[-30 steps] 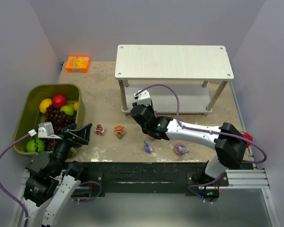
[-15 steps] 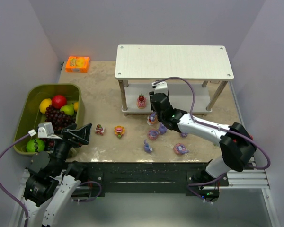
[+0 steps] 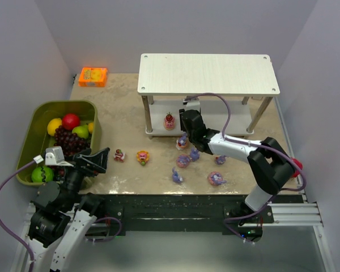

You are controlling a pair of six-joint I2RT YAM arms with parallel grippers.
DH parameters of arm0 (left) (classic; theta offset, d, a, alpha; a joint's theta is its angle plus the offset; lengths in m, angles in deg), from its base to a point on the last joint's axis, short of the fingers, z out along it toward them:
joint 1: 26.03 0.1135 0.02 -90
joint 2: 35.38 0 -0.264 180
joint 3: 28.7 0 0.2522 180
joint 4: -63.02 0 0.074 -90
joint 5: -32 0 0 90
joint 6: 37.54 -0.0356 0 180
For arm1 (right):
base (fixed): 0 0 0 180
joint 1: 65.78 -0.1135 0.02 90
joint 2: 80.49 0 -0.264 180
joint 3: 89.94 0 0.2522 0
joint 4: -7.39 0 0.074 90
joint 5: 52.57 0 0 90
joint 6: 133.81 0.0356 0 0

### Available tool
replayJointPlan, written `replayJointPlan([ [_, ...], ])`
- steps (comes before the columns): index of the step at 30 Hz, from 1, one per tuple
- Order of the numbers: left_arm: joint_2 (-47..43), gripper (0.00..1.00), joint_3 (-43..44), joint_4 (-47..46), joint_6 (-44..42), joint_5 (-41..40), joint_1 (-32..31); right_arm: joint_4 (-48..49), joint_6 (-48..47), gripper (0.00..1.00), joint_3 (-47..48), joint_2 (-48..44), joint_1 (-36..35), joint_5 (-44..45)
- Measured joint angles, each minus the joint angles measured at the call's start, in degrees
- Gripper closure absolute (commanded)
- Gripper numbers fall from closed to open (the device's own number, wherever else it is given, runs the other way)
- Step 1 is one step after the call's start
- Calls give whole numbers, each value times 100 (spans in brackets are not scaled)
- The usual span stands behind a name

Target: Place and organize the plastic toys onto the shelf

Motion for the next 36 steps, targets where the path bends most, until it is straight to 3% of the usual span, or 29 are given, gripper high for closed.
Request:
replayJointPlan([
  [13,0,1,0,0,0,-9,0,153,334,100,-76,332,103,-131],
  [19,0,0,0,2,2,-22,0,181,455,94,-190,334,153,-136],
  [25,0,0,0,2,4,-26,0,175,492,78,-190,334,205,-140],
  [27,0,1,0,2,4,-26,0,173,498,63,-190,334,208,-146],
  [29,0,0,0,2,9,-28,0,170,501,54,-190,334,214,-160],
  [36,0,0,0,2,17,-31,0,122,455,40,-190,334,227,-240],
])
